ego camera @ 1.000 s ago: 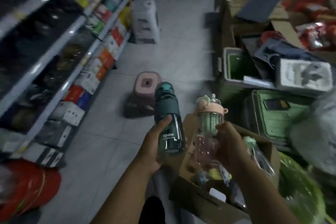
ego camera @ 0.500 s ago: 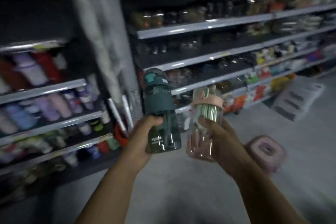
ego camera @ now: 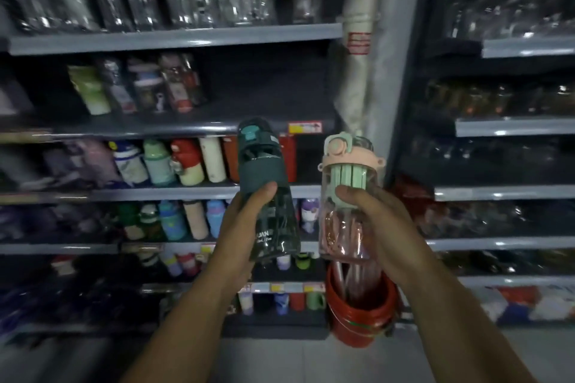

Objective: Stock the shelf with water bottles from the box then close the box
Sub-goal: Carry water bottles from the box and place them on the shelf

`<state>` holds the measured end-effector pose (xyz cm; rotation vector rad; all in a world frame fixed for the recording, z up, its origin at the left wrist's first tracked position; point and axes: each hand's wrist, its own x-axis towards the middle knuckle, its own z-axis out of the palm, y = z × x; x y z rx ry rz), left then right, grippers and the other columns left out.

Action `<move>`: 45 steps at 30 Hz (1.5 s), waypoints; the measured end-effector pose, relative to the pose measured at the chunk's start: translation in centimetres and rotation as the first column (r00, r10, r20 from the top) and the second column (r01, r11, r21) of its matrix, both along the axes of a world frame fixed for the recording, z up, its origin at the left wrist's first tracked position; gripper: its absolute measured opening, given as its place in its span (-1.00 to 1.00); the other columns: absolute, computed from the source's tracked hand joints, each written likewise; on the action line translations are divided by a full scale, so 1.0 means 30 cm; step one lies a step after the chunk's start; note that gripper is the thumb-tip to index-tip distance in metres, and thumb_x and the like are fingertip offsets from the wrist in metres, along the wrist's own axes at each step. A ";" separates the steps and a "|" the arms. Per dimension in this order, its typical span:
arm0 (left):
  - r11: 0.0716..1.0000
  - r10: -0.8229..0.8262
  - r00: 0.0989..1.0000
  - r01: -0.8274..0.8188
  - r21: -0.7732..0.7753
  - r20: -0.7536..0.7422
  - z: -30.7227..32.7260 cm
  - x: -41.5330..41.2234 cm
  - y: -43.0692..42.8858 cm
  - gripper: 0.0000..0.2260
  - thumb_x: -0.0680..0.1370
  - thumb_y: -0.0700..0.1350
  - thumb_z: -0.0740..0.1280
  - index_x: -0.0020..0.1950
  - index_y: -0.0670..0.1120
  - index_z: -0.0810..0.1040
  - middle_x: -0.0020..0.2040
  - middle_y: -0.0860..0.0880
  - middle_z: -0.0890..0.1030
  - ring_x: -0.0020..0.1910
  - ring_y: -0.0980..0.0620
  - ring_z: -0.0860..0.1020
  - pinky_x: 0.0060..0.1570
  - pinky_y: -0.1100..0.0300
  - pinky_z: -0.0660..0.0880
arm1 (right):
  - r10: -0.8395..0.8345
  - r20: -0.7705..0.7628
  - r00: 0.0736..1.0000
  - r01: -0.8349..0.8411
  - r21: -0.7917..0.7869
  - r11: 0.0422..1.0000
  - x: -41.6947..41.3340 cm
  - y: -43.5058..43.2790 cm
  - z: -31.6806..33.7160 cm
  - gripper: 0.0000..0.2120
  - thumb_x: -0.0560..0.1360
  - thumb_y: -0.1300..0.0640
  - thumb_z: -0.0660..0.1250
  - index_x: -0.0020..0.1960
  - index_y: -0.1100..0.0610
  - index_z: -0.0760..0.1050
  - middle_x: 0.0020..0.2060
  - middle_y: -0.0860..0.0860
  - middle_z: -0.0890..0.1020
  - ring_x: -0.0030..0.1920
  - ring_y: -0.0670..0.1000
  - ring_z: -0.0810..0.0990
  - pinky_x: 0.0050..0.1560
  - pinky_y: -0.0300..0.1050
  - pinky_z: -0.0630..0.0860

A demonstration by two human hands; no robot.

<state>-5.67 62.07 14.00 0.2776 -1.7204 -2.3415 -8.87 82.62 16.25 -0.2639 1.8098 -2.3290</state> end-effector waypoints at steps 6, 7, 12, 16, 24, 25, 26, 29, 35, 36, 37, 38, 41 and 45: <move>0.988 0.153 0.988 -0.153 -0.011 -0.019 -0.002 -0.253 -0.305 -0.49 0.39 0.18 0.51 0.27 -0.03 0.62 0.09 -0.16 0.73 0.04 -0.22 0.71 0.00 -0.15 0.63 | 0.072 -0.036 0.997 -0.069 0.073 0.995 -0.320 -0.307 -0.008 -0.76 0.45 0.05 0.51 0.11 -0.01 0.68 -0.03 0.06 0.76 -0.03 0.13 0.75 -0.02 0.10 0.66; 0.984 0.178 0.984 -0.178 -0.007 -0.020 -0.001 -0.303 -0.345 -0.51 0.41 0.17 0.50 0.26 -0.02 0.63 0.09 -0.15 0.73 0.04 -0.20 0.71 0.03 -0.17 0.63 | 0.092 -0.049 0.995 -0.087 0.099 0.991 -0.378 -0.349 -0.011 -0.74 0.44 0.03 0.51 0.12 -0.03 0.67 -0.03 0.03 0.76 -0.02 0.10 0.75 0.00 0.10 0.66; 0.965 0.262 0.965 -0.261 0.035 -0.014 0.059 -0.551 -0.512 -0.49 0.41 0.16 0.50 0.27 -0.08 0.63 0.09 -0.15 0.73 0.04 -0.16 0.72 -0.02 -0.04 0.62 | 0.212 -0.059 0.976 -0.201 0.147 0.968 -0.672 -0.536 0.022 -0.62 0.42 -0.06 0.52 0.22 -0.06 0.62 0.04 -0.02 0.74 0.04 0.05 0.74 0.17 0.21 0.61; 0.962 0.273 0.962 -0.273 -0.011 0.014 0.129 -0.743 -0.647 -0.50 0.40 0.16 0.52 0.23 -0.10 0.67 0.08 -0.14 0.74 0.06 -0.16 0.72 0.10 -0.10 0.62 | 0.238 -0.061 0.969 -0.231 0.110 0.967 -0.908 -0.659 0.100 -0.70 0.46 0.05 0.51 0.17 0.04 0.65 -0.01 0.03 0.76 -0.01 0.04 0.75 0.04 0.05 0.65; 0.934 0.254 0.967 -0.248 -0.259 -0.011 0.277 -1.075 -0.901 -0.58 0.44 0.08 0.57 0.20 -0.10 0.68 0.03 -0.06 0.76 0.02 -0.07 0.73 0.06 -0.05 0.66 | 0.289 -0.049 0.956 -0.279 0.145 0.949 -1.304 -0.873 0.236 -0.64 0.39 0.04 0.56 0.12 0.18 0.69 0.00 0.19 0.74 -0.04 0.17 0.73 0.10 0.17 0.64; 0.930 0.238 0.971 -0.231 -0.287 -0.008 0.292 -1.127 -0.938 -0.57 0.42 0.10 0.59 0.20 -0.08 0.68 0.03 -0.04 0.76 0.03 -0.07 0.73 0.01 -0.01 0.67 | 0.286 -0.041 0.957 -0.276 0.157 0.948 -1.350 -0.903 0.245 -0.61 0.39 0.02 0.56 0.14 0.18 0.67 0.01 0.18 0.74 -0.01 0.18 0.73 0.11 0.18 0.64; 0.925 0.220 0.975 -0.206 -0.318 0.009 0.302 -1.183 -0.977 -0.50 0.36 0.17 0.62 0.21 -0.03 0.69 0.05 -0.02 0.76 0.06 -0.08 0.72 0.02 -0.02 0.66 | 0.280 -0.031 0.959 -0.271 0.169 0.948 -1.391 -0.931 0.252 -0.58 0.39 0.01 0.55 0.17 0.18 0.65 0.01 0.17 0.74 0.02 0.18 0.73 0.12 0.18 0.64; 0.909 0.161 0.982 -0.110 -0.402 0.098 0.322 -1.323 -1.060 -0.17 0.08 0.41 0.64 0.27 0.07 0.65 0.17 0.09 0.71 0.16 -0.01 0.66 0.17 -0.07 0.57 | 0.259 -0.024 0.966 -0.250 0.186 0.950 -1.511 -1.013 0.260 -0.50 0.36 0.00 0.54 0.23 0.20 0.60 0.05 0.15 0.73 0.08 0.18 0.72 0.11 0.15 0.65; 0.889 0.018 0.998 0.012 -0.457 0.062 0.310 -1.573 -1.165 -0.81 0.44 -0.02 0.60 -0.08 0.06 0.61 -0.26 0.31 0.64 -0.31 0.42 0.57 -0.32 0.41 0.50 | 0.144 -0.091 0.985 -0.124 0.197 0.972 -1.697 -1.170 0.241 -0.37 0.22 -0.02 0.67 0.21 0.21 0.62 0.09 0.19 0.71 0.03 0.17 0.73 0.05 0.12 0.67; 0.885 0.019 0.999 -0.003 -0.465 0.028 0.302 -1.615 -1.183 -0.81 0.45 -0.07 0.60 -0.07 0.04 0.61 -0.25 0.28 0.66 -0.33 0.44 0.59 -0.36 0.47 0.49 | 0.099 -0.133 0.986 -0.074 0.179 0.981 -1.725 -1.184 0.232 -0.46 0.29 0.07 0.65 0.19 0.23 0.62 0.04 0.20 0.72 -0.02 0.16 0.74 -0.04 0.06 0.68; 0.883 0.021 1.000 -0.021 -0.469 -0.006 0.295 -1.650 -1.200 -0.78 0.44 -0.10 0.61 -0.01 0.03 0.63 -0.18 0.22 0.69 -0.25 0.39 0.64 -0.28 0.46 0.54 | 0.051 -0.171 0.984 -0.023 0.161 0.987 -1.744 -1.196 0.225 -0.56 0.35 0.16 0.62 0.17 0.26 0.62 -0.02 0.20 0.72 -0.07 0.16 0.74 -0.11 0.02 0.69; 0.880 0.015 0.999 -0.033 -0.473 -0.043 0.282 -1.684 -1.220 -0.70 0.41 -0.11 0.62 0.08 0.01 0.64 -0.08 0.15 0.72 -0.12 0.26 0.69 -0.11 0.35 0.61 | 0.004 -0.201 0.980 0.027 0.150 0.988 -1.762 -1.207 0.215 -0.60 0.36 0.23 0.60 0.16 0.27 0.62 -0.05 0.19 0.73 -0.09 0.16 0.74 -0.13 0.03 0.69; 0.833 0.019 0.987 -0.102 -0.543 -0.157 0.229 -1.752 -1.254 -0.45 0.36 -0.07 0.67 0.29 0.00 0.55 0.14 0.07 0.69 0.11 0.09 0.67 0.15 0.12 0.61 | -0.077 -0.264 0.961 0.124 0.164 0.979 -1.795 -1.231 0.182 -0.54 0.32 0.26 0.63 0.18 0.27 0.61 0.01 0.17 0.73 0.01 0.17 0.74 0.03 0.15 0.67; 0.820 -0.015 0.973 -0.120 -0.560 -0.229 0.178 -1.777 -1.261 -0.35 0.37 0.00 0.66 0.38 -0.03 0.48 0.21 0.06 0.66 0.18 0.11 0.64 0.23 0.07 0.59 | -0.009 -0.310 0.951 0.080 0.218 0.973 -1.791 -1.242 0.171 -0.57 0.37 0.33 0.58 0.19 0.34 0.55 0.01 0.21 0.71 -0.08 0.11 0.73 -0.13 -0.01 0.63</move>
